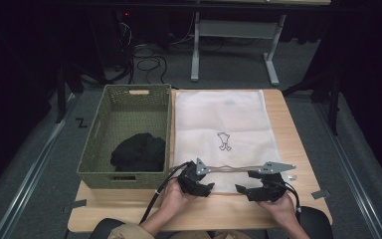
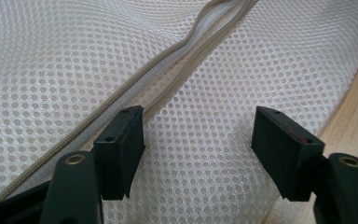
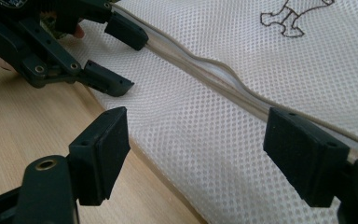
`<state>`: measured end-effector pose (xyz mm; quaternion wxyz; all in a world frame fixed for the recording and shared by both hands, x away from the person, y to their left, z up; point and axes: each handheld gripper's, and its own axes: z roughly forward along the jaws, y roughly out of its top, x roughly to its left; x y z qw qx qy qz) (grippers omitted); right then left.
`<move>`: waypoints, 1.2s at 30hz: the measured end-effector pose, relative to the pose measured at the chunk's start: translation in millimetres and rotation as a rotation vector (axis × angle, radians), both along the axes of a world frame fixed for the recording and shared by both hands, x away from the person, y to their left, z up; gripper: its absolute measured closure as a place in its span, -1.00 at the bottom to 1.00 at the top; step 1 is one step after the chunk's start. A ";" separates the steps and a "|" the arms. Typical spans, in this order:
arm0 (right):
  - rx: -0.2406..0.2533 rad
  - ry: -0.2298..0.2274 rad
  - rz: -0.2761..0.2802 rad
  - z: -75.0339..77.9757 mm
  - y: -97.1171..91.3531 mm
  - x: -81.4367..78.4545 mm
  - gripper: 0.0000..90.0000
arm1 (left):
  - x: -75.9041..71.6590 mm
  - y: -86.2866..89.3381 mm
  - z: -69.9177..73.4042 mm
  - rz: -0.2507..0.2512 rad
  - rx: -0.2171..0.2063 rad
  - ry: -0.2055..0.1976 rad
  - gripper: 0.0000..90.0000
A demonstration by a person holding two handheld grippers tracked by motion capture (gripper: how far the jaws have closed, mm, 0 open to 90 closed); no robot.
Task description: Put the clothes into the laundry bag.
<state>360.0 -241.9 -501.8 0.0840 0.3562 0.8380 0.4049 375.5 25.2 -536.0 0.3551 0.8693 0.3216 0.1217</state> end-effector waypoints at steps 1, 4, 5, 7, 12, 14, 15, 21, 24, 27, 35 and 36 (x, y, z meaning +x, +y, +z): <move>0.002 -0.003 0.003 1.0 1.3 0.8 -0.51 | 0.0 0.0 0.0 0.000 0.000 0.000 -0.23; 0.007 -0.002 0.015 3.6 3.6 3.0 -0.52 | 0.0 0.0 0.0 0.000 0.000 0.000 -0.23; 0.007 -0.007 0.022 6.0 6.2 5.5 -0.52 | -0.1 0.0 0.0 0.001 0.001 0.000 -0.23; -0.001 -0.007 0.022 7.6 7.8 6.3 -0.51 | 0.0 0.0 0.1 0.000 0.001 0.001 -0.23; -0.026 -0.051 0.014 13.3 13.8 12.8 -0.23 | 0.0 0.1 0.3 0.001 0.002 0.005 -0.23; -0.029 -0.058 0.018 13.7 14.2 14.3 -0.20 | 0.1 0.0 0.5 0.000 0.002 0.005 -0.23; -0.027 -0.058 0.013 13.9 14.8 15.9 -0.19 | 0.2 0.0 0.5 0.000 0.003 0.006 -0.23; -0.076 -0.073 0.004 11.4 24.9 28.6 -0.18 | 0.5 -0.4 0.9 0.000 0.006 0.009 -0.23; -0.096 -0.078 0.004 10.2 28.5 32.5 -0.18 | 0.7 -0.6 1.2 0.000 0.010 0.011 -0.23; -0.105 -0.076 -0.003 6.0 35.2 40.9 -0.18 | 0.8 -0.6 1.3 -0.001 0.010 0.012 -0.23; -0.129 -0.083 -0.009 -0.3 45.8 50.9 -0.18 | 0.7 -0.7 1.3 0.000 0.011 0.012 -0.23; -0.134 -0.081 -0.008 -2.7 48.6 53.4 -0.19 | 0.7 -0.7 1.3 0.000 0.011 0.012 -0.23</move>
